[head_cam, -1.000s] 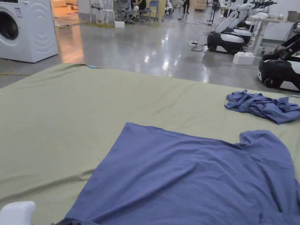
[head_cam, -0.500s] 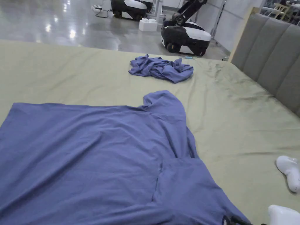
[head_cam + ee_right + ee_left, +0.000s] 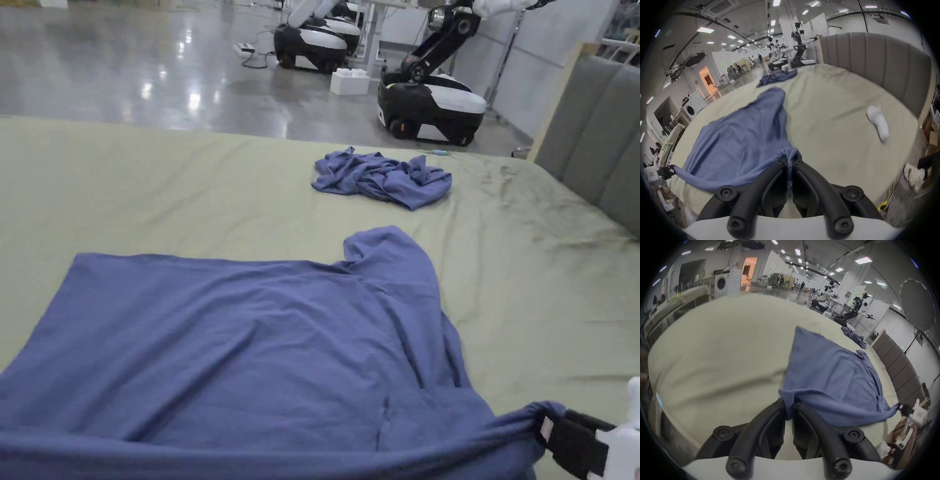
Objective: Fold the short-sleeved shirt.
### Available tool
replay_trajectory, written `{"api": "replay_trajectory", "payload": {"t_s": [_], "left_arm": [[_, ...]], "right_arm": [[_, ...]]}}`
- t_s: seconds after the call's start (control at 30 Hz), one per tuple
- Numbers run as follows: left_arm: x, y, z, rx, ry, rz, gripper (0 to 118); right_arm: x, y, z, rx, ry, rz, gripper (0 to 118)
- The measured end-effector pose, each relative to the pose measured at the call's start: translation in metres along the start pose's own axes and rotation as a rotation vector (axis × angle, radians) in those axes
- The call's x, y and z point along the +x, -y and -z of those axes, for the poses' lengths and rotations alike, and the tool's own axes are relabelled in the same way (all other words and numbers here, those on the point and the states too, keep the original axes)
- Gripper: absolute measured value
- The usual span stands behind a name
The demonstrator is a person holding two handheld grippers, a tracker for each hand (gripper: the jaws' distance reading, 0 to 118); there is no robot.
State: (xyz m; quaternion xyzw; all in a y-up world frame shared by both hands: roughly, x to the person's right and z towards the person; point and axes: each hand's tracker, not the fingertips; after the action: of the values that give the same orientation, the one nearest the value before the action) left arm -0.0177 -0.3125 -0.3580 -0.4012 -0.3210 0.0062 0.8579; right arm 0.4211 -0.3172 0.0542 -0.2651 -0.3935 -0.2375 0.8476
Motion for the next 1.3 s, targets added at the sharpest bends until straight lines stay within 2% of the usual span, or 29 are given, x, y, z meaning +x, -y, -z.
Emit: {"api": "replay_trajectory", "payload": {"t_s": [0.07, 0.13, 0.33, 0.37, 0.4, 0.43, 0.47, 0.5, 0.57, 0.6, 0.67, 0.73, 0.77, 0.8, 0.83, 0.87, 0.9, 0.93, 1.0, 1.23, 1.3], "left_arm": [[0.008, -0.025, 0.022, 0.02, -0.059, 0.103, 9], [0.015, -0.044, 0.05, 0.004, -0.063, 0.149, 9], [0.01, -0.045, 0.132, -0.136, -0.112, 0.076, 9], [0.007, -0.041, 0.136, -0.143, -0.108, 0.054, 10], [0.003, -0.036, 0.136, -0.129, -0.09, 0.018, 15], [-0.001, -0.032, 0.13, -0.077, -0.055, -0.033, 34], [-0.007, -0.029, 0.116, -0.031, -0.009, -0.083, 77], [-0.014, -0.027, 0.098, 0.005, 0.047, -0.151, 118], [-0.023, -0.016, 0.063, 0.022, 0.142, -0.24, 118], [-0.025, -0.007, 0.038, 0.132, 0.251, -0.304, 118], [-0.027, 0.015, 0.011, -0.003, 0.317, -0.328, 118], [-0.027, 0.027, -0.004, -0.195, 0.356, -0.258, 118], [-0.02, 0.039, -0.013, -0.162, 0.299, -0.229, 116], [-0.015, 0.045, -0.024, -0.031, 0.183, -0.152, 93], [-0.011, 0.046, -0.025, 0.01, 0.075, -0.075, 60], [-0.008, 0.046, -0.023, 0.005, -0.026, -0.024, 21], [-0.007, 0.045, -0.016, -0.011, -0.105, -0.009, 4], [-0.015, 0.044, -0.007, -0.01, -0.102, -0.001, 4], [-0.021, 0.037, 0.006, -0.08, -0.024, -0.038, 1], [-0.013, 0.003, 0.034, 0.017, 0.022, -0.022, 3], [-0.01, -0.004, 0.046, 0.036, -0.003, 0.029, 33]], "right_arm": [[-0.008, -0.027, 0.028, 0.011, 0.017, -0.055, 5], [-0.017, -0.047, 0.064, -0.016, 0.034, -0.077, 5], [-0.024, -0.052, 0.147, -0.154, 0.08, -0.09, 6], [-0.024, -0.05, 0.151, -0.156, 0.077, -0.088, 14], [-0.022, -0.048, 0.154, -0.159, 0.073, -0.078, 36], [-0.02, -0.048, 0.148, -0.158, 0.048, -0.061, 53], [-0.018, -0.048, 0.14, -0.148, 0.029, -0.035, 63], [-0.016, -0.047, 0.125, -0.109, -0.002, -0.005, 65], [-0.015, -0.042, 0.086, 0.004, -0.018, 0.004, 65], [-0.017, -0.034, 0.063, 0.052, -0.028, 0.001, 65], [-0.016, -0.017, 0.031, 0.081, -0.054, -0.004, 69], [-0.019, 0.006, 0.011, 0.002, -0.054, -0.005, 67], [-0.019, 0.016, 0.004, -0.025, -0.05, -0.013, 63], [-0.021, 0.027, -0.001, -0.067, -0.048, -0.034, 36], [-0.023, 0.039, -0.001, -0.085, -0.025, -0.054, 3], [-0.024, 0.049, -0.003, -0.078, -0.001, -0.068, 3], [-0.025, 0.057, -0.005, -0.108, 0.031, -0.079, 3], [-0.025, 0.063, -0.005, -0.139, 0.016, -0.086, 3], [-0.029, 0.07, -0.007, -0.162, -0.014, -0.044, 3], [-0.028, 0.058, -0.012, -0.139, -0.007, -0.022, 3], [-0.029, 0.053, -0.012, -0.131, 0.007, -0.031, 3]]}}
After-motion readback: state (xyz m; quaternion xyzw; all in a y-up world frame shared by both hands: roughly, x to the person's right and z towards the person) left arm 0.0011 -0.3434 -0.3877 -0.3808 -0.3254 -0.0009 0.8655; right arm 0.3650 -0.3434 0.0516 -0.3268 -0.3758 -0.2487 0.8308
